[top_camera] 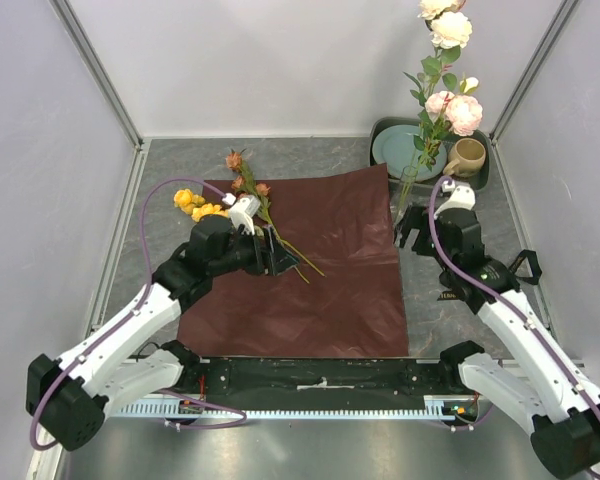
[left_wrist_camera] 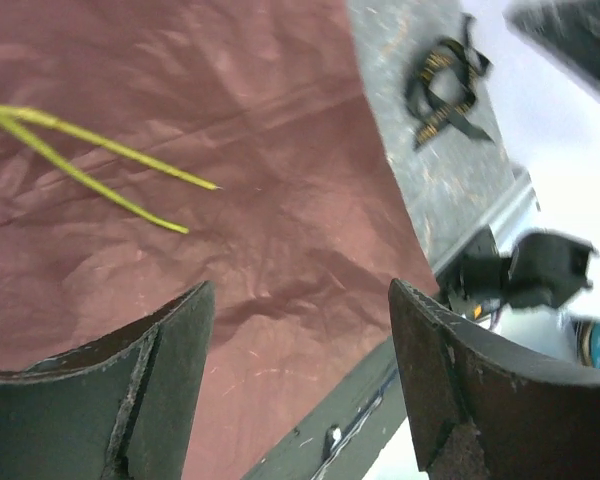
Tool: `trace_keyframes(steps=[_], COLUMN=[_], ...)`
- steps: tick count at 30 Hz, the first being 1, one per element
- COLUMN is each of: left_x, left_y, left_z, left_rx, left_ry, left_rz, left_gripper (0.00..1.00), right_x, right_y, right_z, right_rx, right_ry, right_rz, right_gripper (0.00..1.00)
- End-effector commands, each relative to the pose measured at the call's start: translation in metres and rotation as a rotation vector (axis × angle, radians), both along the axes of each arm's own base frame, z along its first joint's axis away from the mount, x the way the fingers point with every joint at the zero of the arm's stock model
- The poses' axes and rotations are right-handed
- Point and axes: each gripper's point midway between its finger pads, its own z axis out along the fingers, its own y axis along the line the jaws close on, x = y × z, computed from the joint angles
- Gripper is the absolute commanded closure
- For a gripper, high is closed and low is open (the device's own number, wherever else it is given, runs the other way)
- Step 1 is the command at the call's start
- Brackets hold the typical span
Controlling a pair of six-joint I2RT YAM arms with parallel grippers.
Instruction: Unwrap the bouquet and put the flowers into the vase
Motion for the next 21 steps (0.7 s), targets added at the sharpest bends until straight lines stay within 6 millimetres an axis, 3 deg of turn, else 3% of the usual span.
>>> trace_keyframes(steps=[1, 2, 6, 12, 21], left_x=[0.046, 0.051, 0.078, 0.118, 0.167], left_y=[0.027, 0.028, 0.036, 0.052, 0.049], left_z=[-0.014, -0.019, -0.039, -0.073, -0.111], left_rx=[0.011, 0.005, -0.07, -0.268, -0.386], left_ry=[0.21, 0.237, 0.35, 0.512, 0.681], left_rz=[0.41, 0.445, 0.603, 0.809, 0.917], left_gripper=[0.24, 0.25, 0.29, 0.37, 0.35], right_x=[-0.038, -0.047, -0.06, -0.07, -0.072], right_y=[0.042, 0.049, 0.054, 0.053, 0.052], right_z=[-0.041, -0.055, -0.065, -0.055, -0.042], right_rx=[0.153, 0.179, 0.216, 0.23, 0.227], right_ry=[0.16, 0.202, 0.219, 0.191, 0.163], right_rz=[0.215, 0.259, 0.288, 0.306, 0.313], right_gripper=[0.02, 0.02, 0.02, 0.02, 0.02])
